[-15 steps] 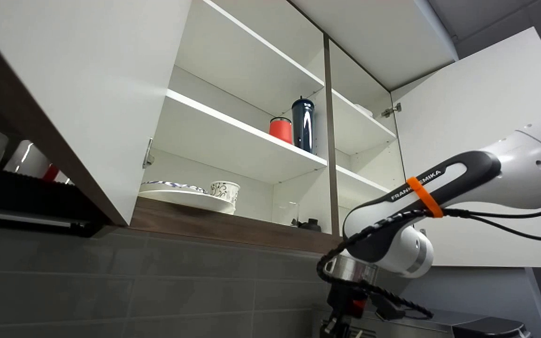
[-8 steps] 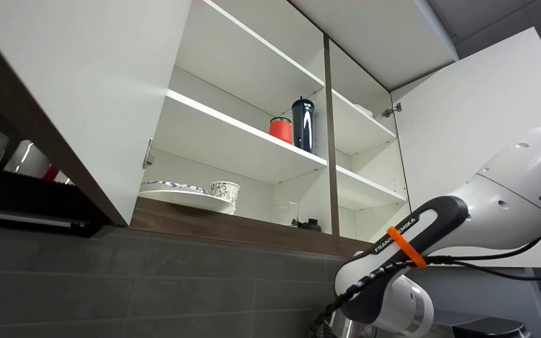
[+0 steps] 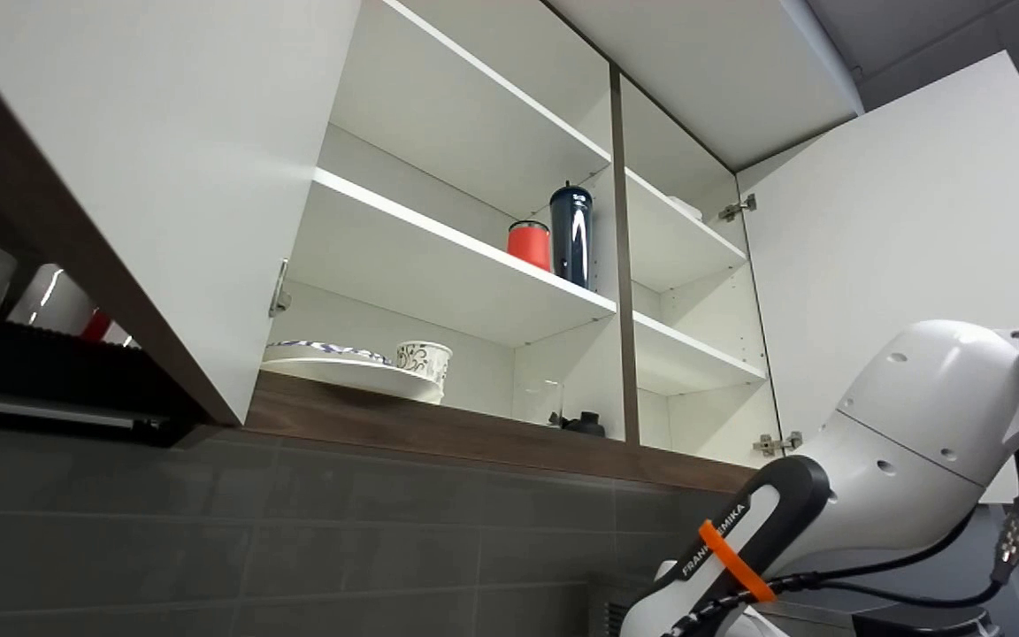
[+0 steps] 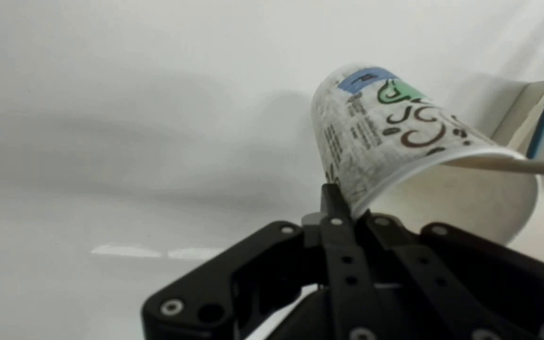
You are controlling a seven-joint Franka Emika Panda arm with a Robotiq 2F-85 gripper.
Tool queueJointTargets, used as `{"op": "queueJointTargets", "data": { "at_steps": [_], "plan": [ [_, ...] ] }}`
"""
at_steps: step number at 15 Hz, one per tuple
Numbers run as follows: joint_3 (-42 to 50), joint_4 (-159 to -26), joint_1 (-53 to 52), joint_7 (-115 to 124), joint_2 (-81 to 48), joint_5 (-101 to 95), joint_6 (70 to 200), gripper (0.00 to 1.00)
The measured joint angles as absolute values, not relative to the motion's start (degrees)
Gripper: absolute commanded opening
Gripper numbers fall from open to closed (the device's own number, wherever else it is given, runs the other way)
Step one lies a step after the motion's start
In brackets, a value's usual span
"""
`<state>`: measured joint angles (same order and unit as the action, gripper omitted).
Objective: Pick up the cup from the cabinet and put it on the counter
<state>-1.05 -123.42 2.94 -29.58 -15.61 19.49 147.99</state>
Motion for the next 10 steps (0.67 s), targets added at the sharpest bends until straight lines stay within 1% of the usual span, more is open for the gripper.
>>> {"op": "queueJointTargets", "data": {
  "at_steps": [4, 5, 6, 9, 10],
  "plan": [
    [-4.0, -122.2, 5.2, -28.6, -20.0, 20.3, 155.9, 0.01],
    [-4.8, -121.8, 5.8, -28.2, -20.8, 20.3, 157.0, 0.28],
    [-5.5, -121.4, 6.3, -27.9, -21.5, 20.3, 157.7, 0.29],
    [-7.4, -120.3, 8.1, -27.0, -22.9, 20.3, 158.2, 0.5],
    [-7.8, -119.9, 8.7, -26.9, -23.1, 20.3, 158.2, 0.58]
  ]
}}
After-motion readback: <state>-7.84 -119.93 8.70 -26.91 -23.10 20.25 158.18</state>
